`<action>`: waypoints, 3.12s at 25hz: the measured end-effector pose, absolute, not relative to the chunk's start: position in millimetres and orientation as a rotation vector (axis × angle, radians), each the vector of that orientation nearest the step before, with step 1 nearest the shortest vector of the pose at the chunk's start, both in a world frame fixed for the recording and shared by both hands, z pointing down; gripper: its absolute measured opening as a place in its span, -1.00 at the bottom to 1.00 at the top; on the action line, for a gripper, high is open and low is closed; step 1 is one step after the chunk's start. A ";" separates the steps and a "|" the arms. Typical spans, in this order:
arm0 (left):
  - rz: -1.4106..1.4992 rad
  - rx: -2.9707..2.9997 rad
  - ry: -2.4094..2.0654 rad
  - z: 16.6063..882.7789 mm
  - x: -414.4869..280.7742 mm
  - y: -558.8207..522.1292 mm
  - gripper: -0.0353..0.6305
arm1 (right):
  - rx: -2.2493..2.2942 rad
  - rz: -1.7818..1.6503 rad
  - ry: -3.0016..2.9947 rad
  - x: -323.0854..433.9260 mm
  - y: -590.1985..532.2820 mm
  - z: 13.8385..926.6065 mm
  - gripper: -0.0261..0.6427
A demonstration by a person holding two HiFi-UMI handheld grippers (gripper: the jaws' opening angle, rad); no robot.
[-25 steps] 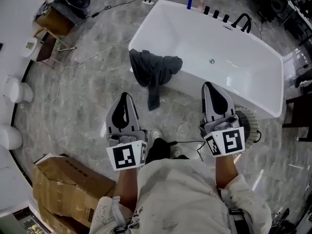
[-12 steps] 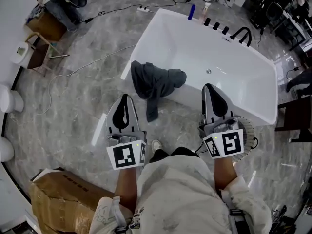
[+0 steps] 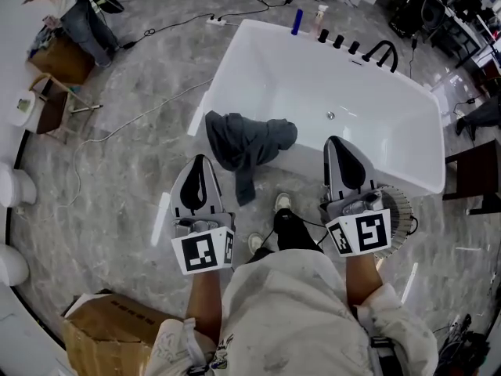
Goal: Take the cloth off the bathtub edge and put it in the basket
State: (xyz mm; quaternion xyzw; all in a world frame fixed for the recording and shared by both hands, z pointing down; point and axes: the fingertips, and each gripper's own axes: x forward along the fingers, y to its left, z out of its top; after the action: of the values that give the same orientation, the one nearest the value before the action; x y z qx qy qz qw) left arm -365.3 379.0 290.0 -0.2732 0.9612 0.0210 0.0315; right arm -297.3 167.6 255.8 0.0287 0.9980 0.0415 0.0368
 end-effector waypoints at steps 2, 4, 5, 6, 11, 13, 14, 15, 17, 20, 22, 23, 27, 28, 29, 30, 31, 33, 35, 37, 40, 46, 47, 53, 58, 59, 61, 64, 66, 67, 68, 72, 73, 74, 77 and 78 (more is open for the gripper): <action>0.054 -0.855 2.959 291.2 -374.0 369.7 -0.88 | 0.076 0.120 3.067 -303.4 158.9 258.6 -0.96; 0.038 -0.878 2.956 293.7 -381.4 358.1 -0.88 | 0.063 0.103 3.074 -310.8 147.7 264.4 -0.96; 0.027 -0.889 2.958 295.8 -385.5 352.3 -0.88 | 0.057 0.091 3.077 -315.5 142.3 267.6 -0.96; 0.014 -0.899 2.961 298.2 -390.2 346.5 -0.88 | 0.053 0.079 3.080 -321.0 137.2 270.5 -0.96; -0.032 -0.928 2.986 312.8 -420.9 310.8 -0.88 | 0.051 0.025 3.092 -354.0 105.2 287.1 -0.96; -0.049 -0.941 3.002 322.0 -435.7 293.0 -0.88 | 0.048 -0.006 3.105 -368.7 88.6 298.0 -0.96; -0.054 -0.951 3.013 327.2 -442.9 283.8 -0.88 | 0.046 -0.023 3.112 -376.0 80.0 303.7 -0.96; -0.059 -0.960 3.027 332.9 -449.4 274.9 -0.88 | 0.045 -0.042 3.120 -382.9 71.8 309.9 -0.96; -0.082 -0.977 3.058 345.0 -460.9 259.0 -0.88 | 0.045 -0.088 3.136 -396.3 57.6 323.1 -0.96; -0.119 -0.996 3.090 360.9 -477.5 235.1 -0.88 | 0.062 -0.149 3.151 -418.5 39.1 339.8 -0.96; -0.133 -1.012 3.106 372.4 -488.9 218.7 -0.88 | 0.074 -0.170 3.158 -432.6 26.6 349.1 -0.96; -0.144 -1.020 3.114 378.9 -494.5 210.7 -0.88 | 0.077 -0.179 3.163 -439.0 20.2 353.7 -0.96; -0.214 -1.074 3.163 410.8 -510.5 182.0 -0.88 | 0.085 -0.222 3.206 -457.4 -3.7 372.8 -0.96; -0.236 -1.087 3.174 420.3 -515.0 175.7 -0.88 | 0.086 -0.229 3.216 -462.3 -9.2 378.0 -0.96; -0.256 -1.098 3.183 430.0 -520.6 169.9 -0.88 | 0.086 -0.234 3.224 -467.9 -14.6 383.2 -0.96; -0.270 -1.104 3.191 439.8 -526.5 165.2 -0.88 | 0.086 -0.238 3.230 -473.7 -19.3 388.3 -0.96; -0.280 -1.106 3.203 449.5 -531.8 162.1 -0.88 | 0.086 -0.244 3.235 -478.8 -22.7 393.2 -0.96; -0.305 -1.109 3.242 468.7 -538.2 159.8 -0.88 | 0.094 -0.267 3.255 -485.3 -25.9 403.6 -0.96; -0.338 -1.123 3.283 488.5 -542.4 158.0 -0.88 | 0.108 -0.293 3.276 -490.5 -27.4 414.6 -0.96; -0.389 -1.141 3.305 509.6 -549.6 154.7 -0.88 | 0.122 -0.306 3.288 -498.6 -29.8 425.9 -0.96; -0.511 -1.181 3.329 542.2 -557.7 152.6 -0.88 | 0.143 -0.326 3.305 -508.9 -31.9 441.6 -0.96; -0.771 -1.323 3.342 604.8 -565.9 145.7 -0.88 | 0.144 -0.387 3.351 -519.7 -39.2 474.9 -0.96; -0.809 -1.355 3.336 614.0 -567.1 143.2 -0.88 | 0.146 -0.395 3.358 -521.5 -40.0 480.5 -0.96; -1.077 -1.575 3.243 666.4 -566.3 128.6 -0.87 | 0.153 -0.431 3.380 -532.8 -42.3 505.7 -0.96; -1.342 -1.836 3.099 712.6 -556.4 118.1 -0.36 | 0.164 -0.453 3.391 -541.5 -46.4 522.4 -0.96; -1.410 -1.897 3.052 722.3 -553.2 117.6 -0.31 | 0.166 -0.458 3.393 -542.6 -46.9 525.3 -0.96; -1.567 -2.023 2.945 742.9 -545.7 119.0 -0.15 | 0.170 -0.470 3.398 -543.8 -47.8 531.1 -0.96; -1.791 -2.163 2.772 770.1 -537.2 124.2 -0.04 | 0.180 -0.492 3.411 -543.0 -48.7 541.1 -0.96; -1.910 -2.205 2.664 784.5 -536.4 125.8 0.03 | 0.187 -0.500 3.424 -541.5 -49.8 548.5 -0.96; -1.957 -2.214 2.619 790.5 -537.1 126.2 0.06 | 0.190 -0.502 3.430 -540.8 -50.4 552.0 -0.96; -1.999 -2.218 2.581 796.0 -538.1 126.8 0.07 | 0.193 -0.506 3.434 -540.0 -51.0 555.2 -0.96; -2.151 -2.226 2.443 819.0 -539.9 128.0 0.13 | 0.181 -0.534 3.452 -536.2 -57.6 569.0 -0.96; -2.179 -2.224 2.421 824.5 -540.3 127.5 0.15 | 0.176 -0.545 3.456 -535.8 -59.4 572.8 -0.96; -2.199 -2.224 2.406 829.3 -541.0 127.0 0.16 | 0.171 -0.556 3.459 -535.4 -60.4 576.3 -0.96; -2.224 -2.228 2.396 841.9 -543.8 124.4 0.18 | 0.177 -0.570 3.470 -533.5 -60.2 584.0 -0.96; -2.227 -2.228 2.397 845.6 -544.8 122.9 0.18 | 0.181 -0.567 3.476 -532.4 -60.4 586.6 -0.96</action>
State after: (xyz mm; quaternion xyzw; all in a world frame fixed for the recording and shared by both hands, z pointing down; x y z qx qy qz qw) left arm -544.8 122.9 845.6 -0.5165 0.5558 -0.5163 -0.3971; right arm -532.4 -60.4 586.6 0.0505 0.9674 -0.1578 -0.1914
